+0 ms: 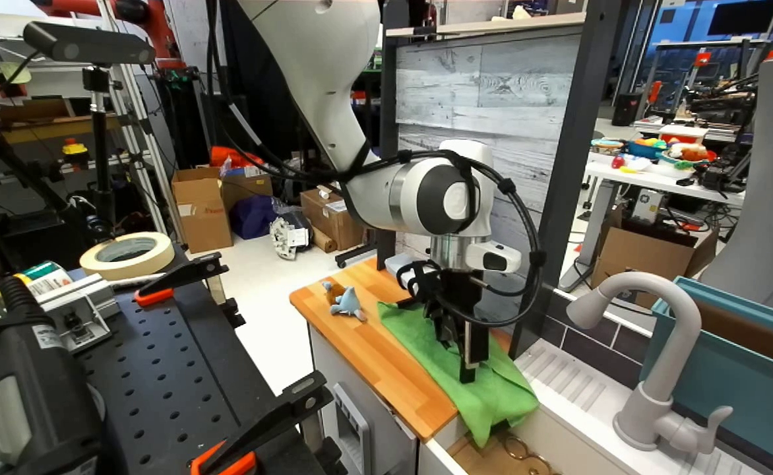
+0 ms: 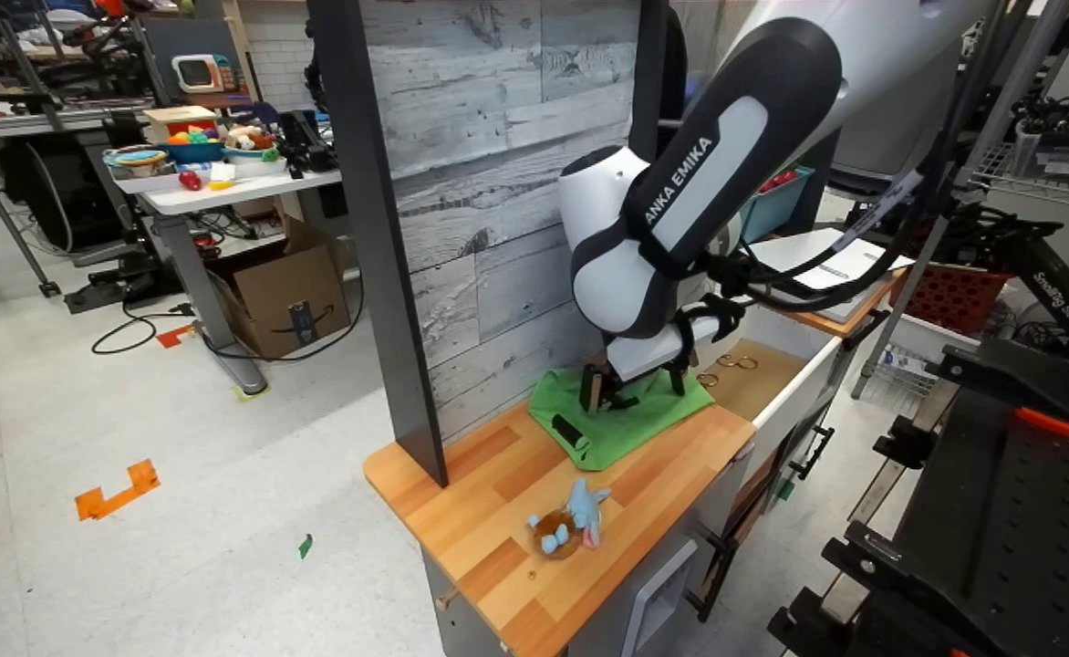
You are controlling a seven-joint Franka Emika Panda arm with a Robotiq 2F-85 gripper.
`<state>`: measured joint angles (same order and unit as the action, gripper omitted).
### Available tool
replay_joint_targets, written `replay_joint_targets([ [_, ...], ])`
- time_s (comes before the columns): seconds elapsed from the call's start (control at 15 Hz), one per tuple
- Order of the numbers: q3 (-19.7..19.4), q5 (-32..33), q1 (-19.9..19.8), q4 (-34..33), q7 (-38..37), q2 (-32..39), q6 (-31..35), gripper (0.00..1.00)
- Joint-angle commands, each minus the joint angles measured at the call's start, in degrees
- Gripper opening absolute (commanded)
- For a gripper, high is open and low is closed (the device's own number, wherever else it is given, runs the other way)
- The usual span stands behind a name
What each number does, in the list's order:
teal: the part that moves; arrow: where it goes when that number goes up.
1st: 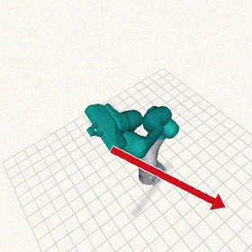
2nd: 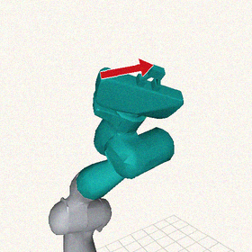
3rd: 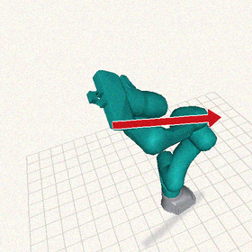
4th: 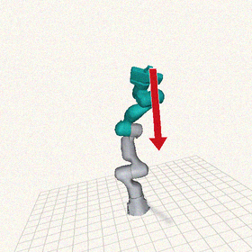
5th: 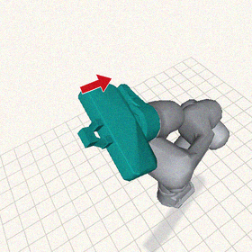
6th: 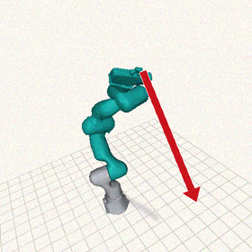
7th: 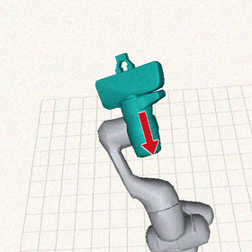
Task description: Move the green towel to the right
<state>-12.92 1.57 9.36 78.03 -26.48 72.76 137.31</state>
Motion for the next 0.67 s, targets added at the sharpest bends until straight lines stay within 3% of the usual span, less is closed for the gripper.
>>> replay_joint_targets([
  [0.0, -1.25, 2.89, 1.11, 6.47, 1.16, -3.62, 0.79, 1.0],
  [0.6, -0.44, 6.11, 1.98, 21.19, 6.35, -12.34, 6.01, 1.0],
])
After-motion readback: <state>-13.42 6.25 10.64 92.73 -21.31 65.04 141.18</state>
